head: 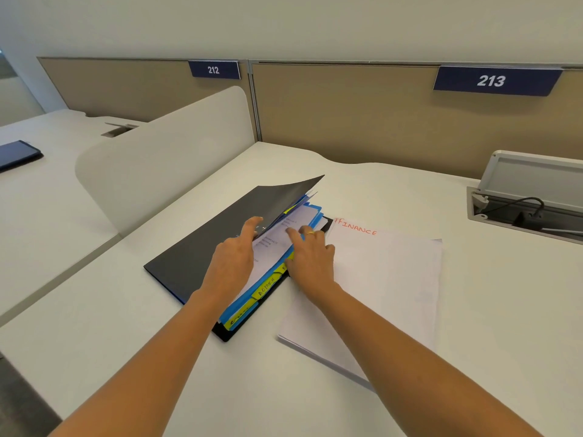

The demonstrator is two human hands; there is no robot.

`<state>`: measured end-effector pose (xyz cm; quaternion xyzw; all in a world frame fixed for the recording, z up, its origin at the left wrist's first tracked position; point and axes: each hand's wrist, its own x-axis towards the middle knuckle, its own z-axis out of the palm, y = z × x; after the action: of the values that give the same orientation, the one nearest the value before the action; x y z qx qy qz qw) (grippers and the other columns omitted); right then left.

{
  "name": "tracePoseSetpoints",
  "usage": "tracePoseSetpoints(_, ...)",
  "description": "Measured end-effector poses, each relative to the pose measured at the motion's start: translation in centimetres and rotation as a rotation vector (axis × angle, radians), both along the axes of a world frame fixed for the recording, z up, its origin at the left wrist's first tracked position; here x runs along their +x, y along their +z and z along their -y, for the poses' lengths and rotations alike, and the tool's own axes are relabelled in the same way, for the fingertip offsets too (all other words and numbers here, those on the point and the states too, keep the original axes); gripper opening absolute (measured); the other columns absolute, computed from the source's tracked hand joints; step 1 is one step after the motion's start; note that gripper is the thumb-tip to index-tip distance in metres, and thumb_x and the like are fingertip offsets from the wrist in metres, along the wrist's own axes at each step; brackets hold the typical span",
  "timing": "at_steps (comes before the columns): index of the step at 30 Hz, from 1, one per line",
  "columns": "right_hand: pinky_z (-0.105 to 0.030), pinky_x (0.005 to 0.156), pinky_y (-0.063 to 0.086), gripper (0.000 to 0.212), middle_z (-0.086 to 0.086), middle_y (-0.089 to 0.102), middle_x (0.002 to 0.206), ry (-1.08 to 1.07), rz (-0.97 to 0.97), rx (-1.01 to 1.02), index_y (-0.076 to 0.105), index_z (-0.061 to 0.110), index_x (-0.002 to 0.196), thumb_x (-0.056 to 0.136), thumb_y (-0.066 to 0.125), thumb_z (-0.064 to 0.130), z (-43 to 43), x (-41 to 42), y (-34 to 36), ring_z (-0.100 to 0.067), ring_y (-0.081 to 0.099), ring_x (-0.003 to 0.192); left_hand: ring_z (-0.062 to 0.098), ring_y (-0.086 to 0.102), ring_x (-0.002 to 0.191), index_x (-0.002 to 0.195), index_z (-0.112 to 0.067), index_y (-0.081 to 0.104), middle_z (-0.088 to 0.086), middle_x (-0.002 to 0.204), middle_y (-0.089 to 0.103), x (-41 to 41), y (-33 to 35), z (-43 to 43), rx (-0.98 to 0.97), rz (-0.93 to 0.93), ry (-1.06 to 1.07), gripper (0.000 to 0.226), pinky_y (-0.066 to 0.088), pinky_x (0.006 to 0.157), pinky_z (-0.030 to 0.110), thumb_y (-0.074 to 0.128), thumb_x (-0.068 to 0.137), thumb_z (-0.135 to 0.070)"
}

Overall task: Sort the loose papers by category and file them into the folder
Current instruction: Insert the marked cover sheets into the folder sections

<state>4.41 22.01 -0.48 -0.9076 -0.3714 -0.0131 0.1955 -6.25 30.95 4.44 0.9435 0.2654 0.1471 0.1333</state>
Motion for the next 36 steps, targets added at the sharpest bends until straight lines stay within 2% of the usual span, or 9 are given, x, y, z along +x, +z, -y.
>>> tracePoseSetpoints(4,-0.061,0.110,0.011,0.046,-0.003,0.016,0.157,0.270,0.053,-0.275,0.026,0.028,0.145,0.101,0.036,0.027,0.8,0.4,-1.2,-0.030,0.008,0.145,0.023,0.064,0.074,0.141,-0.018,0.026,0.014,0.119,0.062,-0.1,0.8,-0.1,-0.043,0.033,0.001,0.050,0.056,0.069,0.032,0.045,0.095,-0.011)
tracePoseSetpoints(10,-0.061,0.110,0.009,0.045,-0.003,0.018,0.157,0.296,-0.013,-0.308,0.026,0.025,0.147,0.102,0.031,0.026,1.5,0.5,-1.3,-0.028,0.010,0.145,0.028,0.065,0.079,0.136,-0.016,0.031,0.018,0.122,0.060,-0.1,1.3,-1.2,-0.117,0.096,-0.026,0.042,0.058,0.070,0.040,0.042,0.096,-0.008)
tracePoseSetpoints(14,-0.058,0.112,0.011,0.038,-0.007,0.035,0.149,0.294,0.040,-0.266,0.044,0.017,0.137,0.101,0.034,0.024,1.1,0.2,-0.7,-0.027,0.020,0.143,0.027,0.065,0.083,0.135,-0.018,0.032,0.016,0.125,0.059,-0.2,1.2,-1.5,-0.153,0.113,-0.011,0.042,0.057,0.072,0.038,0.043,0.096,-0.008)
tracePoseSetpoints(18,-0.046,0.111,0.029,0.026,-0.009,0.066,0.108,0.300,0.154,-0.092,0.065,0.007,0.103,0.098,0.041,0.015,0.0,-0.7,0.3,-0.027,0.053,0.115,0.027,0.063,0.093,0.134,-0.017,0.036,0.018,0.122,0.060,-0.3,1.0,-1.6,-0.207,0.183,-0.015,0.042,0.052,0.077,0.033,0.044,0.095,-0.003)
tracePoseSetpoints(20,-0.038,0.095,0.046,0.026,-0.011,0.067,0.100,0.276,0.032,0.021,0.065,0.005,0.100,0.098,0.041,0.013,-0.6,-1.5,1.0,-0.026,0.061,0.096,0.028,0.062,0.103,0.134,-0.016,0.037,0.018,0.121,0.061,-0.3,1.0,-1.5,-0.237,0.193,-0.011,0.042,0.049,0.081,0.032,0.044,0.095,-0.003)
tracePoseSetpoints(24,-0.035,0.099,0.045,0.044,-0.015,0.060,0.126,0.090,-0.561,0.376,0.054,0.003,0.128,0.098,0.043,0.032,-2.2,-2.9,2.0,-0.027,0.058,0.113,0.026,0.061,0.107,0.135,-0.017,0.038,0.019,0.118,0.063,-0.4,0.7,-1.3,-0.229,0.218,-0.019,0.045,0.047,0.088,0.032,0.047,0.093,-0.003)
tracePoseSetpoints(27,-0.044,0.093,0.050,0.054,-0.018,0.062,0.115,-0.062,-0.918,0.552,0.058,0.000,0.116,0.094,0.045,0.047,-3.2,-3.0,2.4,-0.030,0.062,0.105,0.013,0.062,0.066,0.137,-0.019,0.037,0.013,0.114,0.066,-0.5,0.3,-1.0,-0.213,0.225,-0.033,0.047,0.049,0.073,0.027,0.048,0.094,-0.006)
tracePoseSetpoints(31,-0.032,0.073,0.048,0.034,-0.004,0.048,0.076,-0.179,-1.002,0.587,0.041,0.017,0.070,0.096,0.045,0.038,-3.6,-2.8,2.0,-0.022,0.056,0.079,0.022,0.067,0.088,0.139,-0.023,0.036,0.013,0.111,0.068,-0.7,-0.4,-1.0,-0.227,0.266,-0.042,0.047,0.046,0.081,0.023,0.046,0.095,-0.009)
tracePoseSetpoints(36,-0.036,0.080,0.049,0.014,-0.007,0.052,0.086,-0.269,-0.989,0.653,0.048,0.011,0.085,0.097,0.043,0.014,-3.7,-2.4,1.1,-0.022,0.052,0.087,0.025,0.066,0.084,0.135,-0.027,0.045,0.013,0.108,0.067,-0.8,-0.2,-0.9,-0.181,0.265,-0.049,0.041,0.053,0.076,0.028,0.041,0.097,-0.012)
